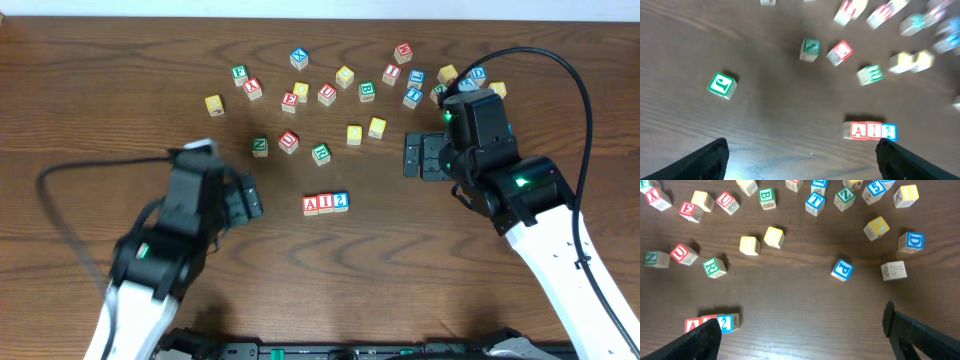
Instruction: Spell out AI2
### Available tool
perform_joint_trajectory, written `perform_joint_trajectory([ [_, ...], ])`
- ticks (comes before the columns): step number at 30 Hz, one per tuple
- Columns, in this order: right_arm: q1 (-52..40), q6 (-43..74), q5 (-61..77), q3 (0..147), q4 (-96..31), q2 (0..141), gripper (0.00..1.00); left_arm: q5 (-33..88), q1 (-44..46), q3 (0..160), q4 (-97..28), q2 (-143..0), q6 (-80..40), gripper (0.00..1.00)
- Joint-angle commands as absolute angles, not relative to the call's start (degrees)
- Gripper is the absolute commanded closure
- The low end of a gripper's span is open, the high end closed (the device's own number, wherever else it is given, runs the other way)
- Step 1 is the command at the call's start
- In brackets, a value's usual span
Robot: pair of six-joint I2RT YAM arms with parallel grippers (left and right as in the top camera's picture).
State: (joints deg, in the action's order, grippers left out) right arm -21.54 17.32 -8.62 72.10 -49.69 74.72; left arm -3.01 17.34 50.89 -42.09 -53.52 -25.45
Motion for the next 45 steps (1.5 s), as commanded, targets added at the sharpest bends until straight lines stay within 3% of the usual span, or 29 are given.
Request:
perform_joint_trajectory([
  [1, -21.3, 17.1, -9.1, 72.8, -49.7, 74.2, 0.01, -4.2, 17.2, 46.3, -40.5, -43.9, -25.1, 0.07],
  [13, -21.3, 17.1, -9.1, 72.8, -49.7, 74.2, 0.01, -5.7, 18.2, 25.5, -14.8, -14.9, -25.1, 0.07],
  [27, -21.3, 17.1, -9.1, 72.8, -49.7, 74.2, 0.01, -5.6, 17.9, 5.0, 10.5, -0.7, -19.5, 0.07],
  [36, -21.3, 17.1, -9.1, 72.8, -49.7, 74.2, 0.01, -2.0, 17.4, 1.7, 11.4, -0.1, -12.2, 0.07],
  [45, -21.3, 17.1, -9.1, 72.8, -49.7, 74.2, 0.01, -0.3, 17.4, 0.2, -4.3, -0.1, -10.3, 0.07],
])
